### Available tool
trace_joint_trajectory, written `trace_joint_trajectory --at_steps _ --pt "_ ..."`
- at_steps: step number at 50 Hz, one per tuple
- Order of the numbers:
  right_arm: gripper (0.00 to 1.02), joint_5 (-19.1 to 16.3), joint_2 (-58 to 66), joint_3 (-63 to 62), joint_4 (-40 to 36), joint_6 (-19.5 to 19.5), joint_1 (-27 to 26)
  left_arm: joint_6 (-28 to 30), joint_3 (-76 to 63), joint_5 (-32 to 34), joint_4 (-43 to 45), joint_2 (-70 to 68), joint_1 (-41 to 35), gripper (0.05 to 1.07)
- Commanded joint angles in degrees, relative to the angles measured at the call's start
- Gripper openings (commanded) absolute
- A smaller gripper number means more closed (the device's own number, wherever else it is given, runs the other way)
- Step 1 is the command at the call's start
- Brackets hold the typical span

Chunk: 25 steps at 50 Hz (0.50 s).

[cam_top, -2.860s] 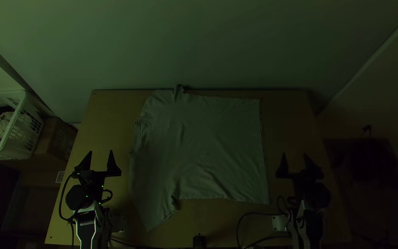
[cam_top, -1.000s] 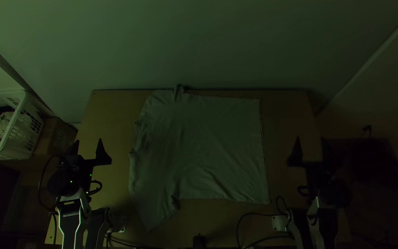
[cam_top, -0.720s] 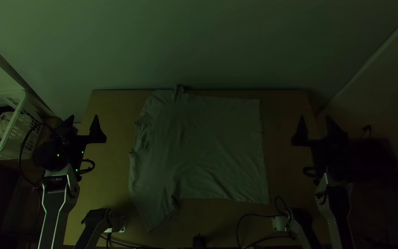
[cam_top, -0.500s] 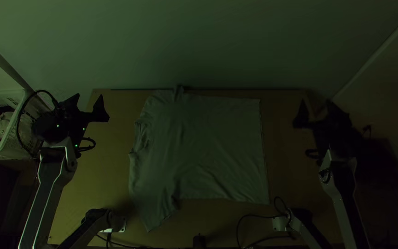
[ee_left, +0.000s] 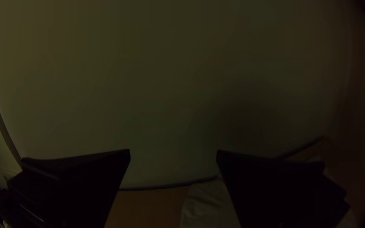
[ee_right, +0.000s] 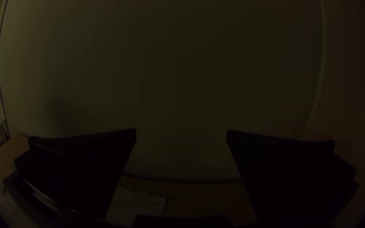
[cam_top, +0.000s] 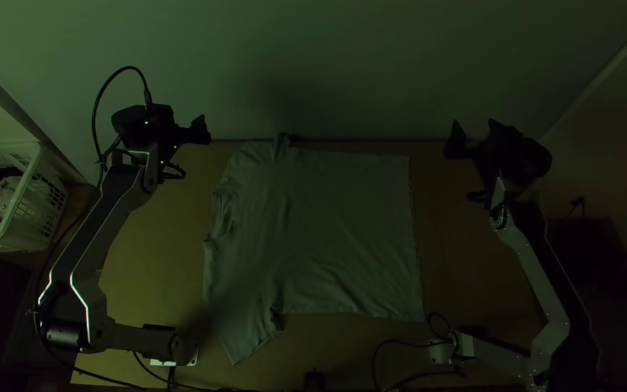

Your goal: Fold the t-shirt

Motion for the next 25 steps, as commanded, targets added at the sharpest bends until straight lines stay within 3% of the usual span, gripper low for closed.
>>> trace_joint_trajectory --at_steps 1,7,20,25 --pt "0.98 0.61 4.95 5.05 -1.35 1.55 0.93 -1.32 6.86 -0.68 -1.75 6.31 -0.76 1.03" --pt "0.98 0.78 11.01 11.29 -5.57 2.87 1.63 -1.41 13.81 -0.86 -5.62 13.34 -1.29 1.03" --pt "0.98 0.87 26.13 28.17 -22.89 6.21 2.07 -1.76 28.31 -0.77 -17.05 27.75 -0.67 1.02" --pt "0.98 0.87 29.38 30.81 -24.64 6.39 2.07 -1.68 33.85 -0.51 -21.44 33.02 -0.67 1.01"
